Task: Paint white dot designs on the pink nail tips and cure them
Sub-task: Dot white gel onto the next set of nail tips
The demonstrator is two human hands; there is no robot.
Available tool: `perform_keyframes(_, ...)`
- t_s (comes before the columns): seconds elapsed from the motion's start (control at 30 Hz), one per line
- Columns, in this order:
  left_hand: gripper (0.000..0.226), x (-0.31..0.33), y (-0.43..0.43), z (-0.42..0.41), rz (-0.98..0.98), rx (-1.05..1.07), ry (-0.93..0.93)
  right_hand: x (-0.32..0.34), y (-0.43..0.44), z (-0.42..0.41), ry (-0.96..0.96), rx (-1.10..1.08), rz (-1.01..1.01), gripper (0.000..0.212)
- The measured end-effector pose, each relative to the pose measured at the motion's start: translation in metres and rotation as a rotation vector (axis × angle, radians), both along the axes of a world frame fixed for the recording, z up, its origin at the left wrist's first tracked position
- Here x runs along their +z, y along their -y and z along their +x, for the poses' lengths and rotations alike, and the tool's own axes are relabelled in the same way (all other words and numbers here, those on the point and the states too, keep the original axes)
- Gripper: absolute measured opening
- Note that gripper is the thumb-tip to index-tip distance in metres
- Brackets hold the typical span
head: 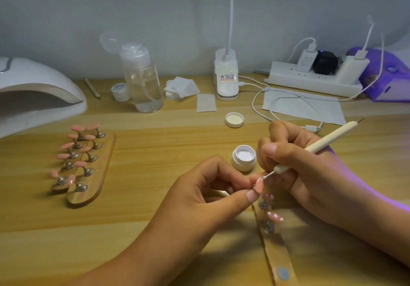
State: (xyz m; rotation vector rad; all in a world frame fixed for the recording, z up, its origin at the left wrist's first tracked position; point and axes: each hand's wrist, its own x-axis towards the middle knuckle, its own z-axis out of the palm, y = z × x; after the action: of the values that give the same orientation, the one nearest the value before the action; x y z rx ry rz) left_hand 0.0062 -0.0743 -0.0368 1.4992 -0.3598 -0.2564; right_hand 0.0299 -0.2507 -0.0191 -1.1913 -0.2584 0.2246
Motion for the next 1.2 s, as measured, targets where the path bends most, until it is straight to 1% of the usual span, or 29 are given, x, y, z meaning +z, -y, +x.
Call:
perform_keyframes(0.33, 0.014, -0.0004, -0.0004, 0.0005, 0.011, -0.006, 0.012, -0.0006, -0.0007, 0.001, 0.005, 0.016, -0.01, 0.023)
perform_keyframes(0.57, 0.018, 0.0006, -0.0008, -0.0008, 0.038, 0.009, -0.004, -0.0002, -0.0007, 0.0002, -0.007, 0.009, -0.015, 0.024)
perform_keyframes(0.8, 0.017, 0.0, -0.0004, -0.0006, 0.043, 0.007, 0.003, 0.0013, -0.001, 0.0003, -0.015, 0.004, -0.048, 0.029)
perform_keyframes(1.2, 0.019, -0.0001, -0.0006, -0.0006, 0.041, 0.007, 0.0, 0.0009, 0.0005, -0.0001, -0.012, 0.014, -0.043, 0.028)
